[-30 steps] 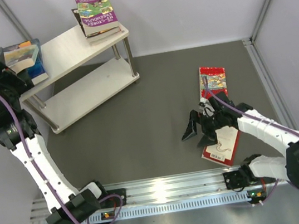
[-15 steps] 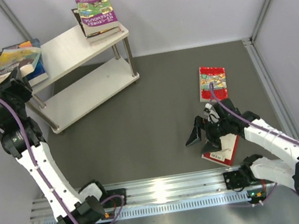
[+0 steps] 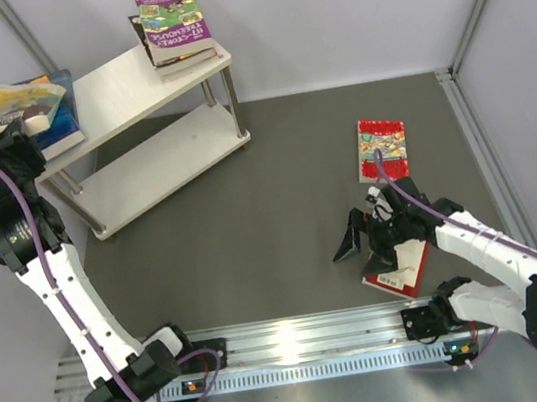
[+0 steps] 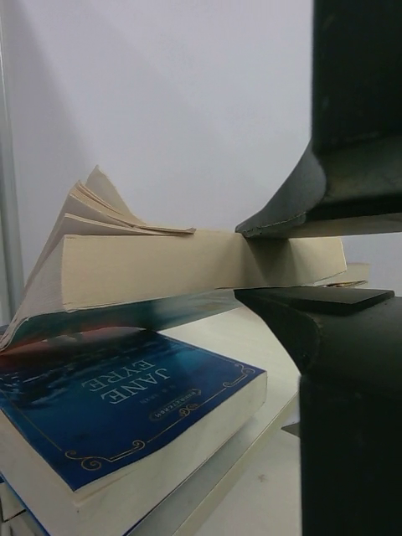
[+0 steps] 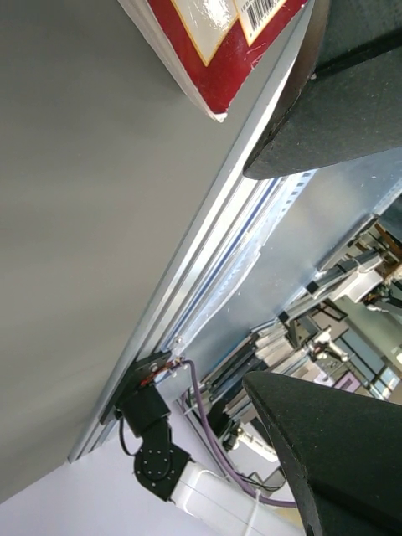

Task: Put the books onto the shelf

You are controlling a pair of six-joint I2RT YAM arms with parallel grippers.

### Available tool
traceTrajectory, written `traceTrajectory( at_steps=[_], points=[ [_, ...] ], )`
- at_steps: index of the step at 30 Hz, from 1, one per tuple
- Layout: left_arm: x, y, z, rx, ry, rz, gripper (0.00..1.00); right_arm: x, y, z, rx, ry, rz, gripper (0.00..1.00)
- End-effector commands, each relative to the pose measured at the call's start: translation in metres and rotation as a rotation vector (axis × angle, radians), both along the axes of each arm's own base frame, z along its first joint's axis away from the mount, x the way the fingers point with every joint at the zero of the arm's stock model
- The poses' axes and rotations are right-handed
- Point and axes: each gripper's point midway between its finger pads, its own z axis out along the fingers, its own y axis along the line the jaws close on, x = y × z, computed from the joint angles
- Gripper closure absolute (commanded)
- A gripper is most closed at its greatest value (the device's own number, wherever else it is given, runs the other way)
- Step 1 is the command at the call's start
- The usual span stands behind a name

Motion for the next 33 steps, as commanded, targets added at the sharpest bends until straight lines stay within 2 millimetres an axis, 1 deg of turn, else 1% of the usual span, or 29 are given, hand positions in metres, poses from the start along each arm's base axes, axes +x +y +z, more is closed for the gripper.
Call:
traceTrajectory(
  at_steps=[1,2,3,4,6,7,9,10,11,12,13,16,18,19,20,21,22,23,25,26,28,29,31,33],
  points=[
    [-0.013,0.029,0.005,0.093,0.038,0.157,1.00,0.011,0.006,0.010,0.004,-0.049,0.015,0.04],
    [-0.010,0.029,0.001,0.083,0.038,0.151,1.00,0.012,0.006,0.009,0.002,-0.046,0.016,0.04],
    [-0.007,0.028,0.002,0.084,0.017,0.139,1.00,0.012,0.006,0.008,-0.001,-0.041,0.019,0.04],
    [-0.004,0.030,-0.012,0.049,0.029,0.139,1.00,0.014,0.006,0.008,-0.002,-0.043,0.020,0.04],
    [-0.004,0.029,-0.018,0.028,0.019,0.137,1.00,0.016,0.007,0.007,-0.006,-0.040,0.024,0.04],
    [-0.004,0.030,-0.030,0.007,0.036,0.145,1.00,0.016,0.007,0.007,-0.007,-0.041,0.028,0.04],
    [-0.007,0.031,-0.035,-0.006,0.039,0.155,1.00,0.018,0.008,0.008,-0.007,-0.043,0.032,0.04],
    [-0.004,0.032,-0.045,-0.025,0.050,0.155,1.00,0.019,0.009,0.007,-0.010,-0.039,0.035,0.04],
    [-0.002,0.032,-0.050,-0.036,0.058,0.151,0.98,0.019,0.008,0.006,-0.012,-0.038,0.036,0.04],
    [0.000,0.031,-0.055,-0.050,0.067,0.139,0.93,0.019,0.009,0.005,-0.014,-0.031,0.040,0.04],
    [0.004,0.031,-0.062,-0.072,0.075,0.134,0.92,0.020,0.009,0.005,-0.014,-0.033,0.044,0.04],
    [0.008,0.035,-0.073,-0.093,0.098,0.140,0.89,0.021,0.010,0.003,-0.017,-0.027,0.052,0.04],
    [0.008,0.038,-0.075,-0.102,0.098,0.162,0.89,0.022,0.010,0.002,-0.023,-0.019,0.056,0.04],
    [0.008,0.041,-0.077,-0.108,0.099,0.174,0.85,0.024,0.011,0.003,-0.021,-0.022,0.057,0.04],
    [0.010,0.042,-0.079,-0.117,0.102,0.175,0.79,0.024,0.011,0.003,-0.021,-0.023,0.060,0.04],
    [0.010,0.041,-0.079,-0.138,0.105,0.175,0.68,0.025,0.011,0.002,-0.024,-0.019,0.061,0.04],
    [0.012,0.038,-0.079,-0.148,0.110,0.153,0.54,0.026,0.012,0.003,-0.022,-0.019,0.063,0.04],
    [0.015,0.037,-0.081,-0.158,0.115,0.139,0.45,0.026,0.012,0.002,-0.024,-0.019,0.065,0.04],
    [0.017,0.032,-0.084,-0.197,0.117,0.117,0.34,0.028,0.013,0.002,-0.025,-0.020,0.067,0.04],
    [0.015,0.027,-0.081,-0.204,0.104,0.101,0.22,0.029,0.013,0.002,-0.026,-0.017,0.067,0.04],
    [0.012,0.025,-0.083,-0.241,0.084,0.103,0.10,0.030,0.014,0.002,-0.027,-0.018,0.069,0.04],
    [0.007,0.022,-0.079,-0.245,0.066,0.104,0.01,0.030,0.014,0.002,-0.027,-0.016,0.069,0.04],
    [0.001,0.019,-0.074,-0.266,0.045,0.109,0.01,0.030,0.014,0.001,-0.028,-0.016,0.074,0.04],
    [-0.006,0.013,-0.064,-0.281,0.008,0.100,0.01,0.030,0.013,0.000,-0.031,-0.013,0.073,0.04]
  ],
)
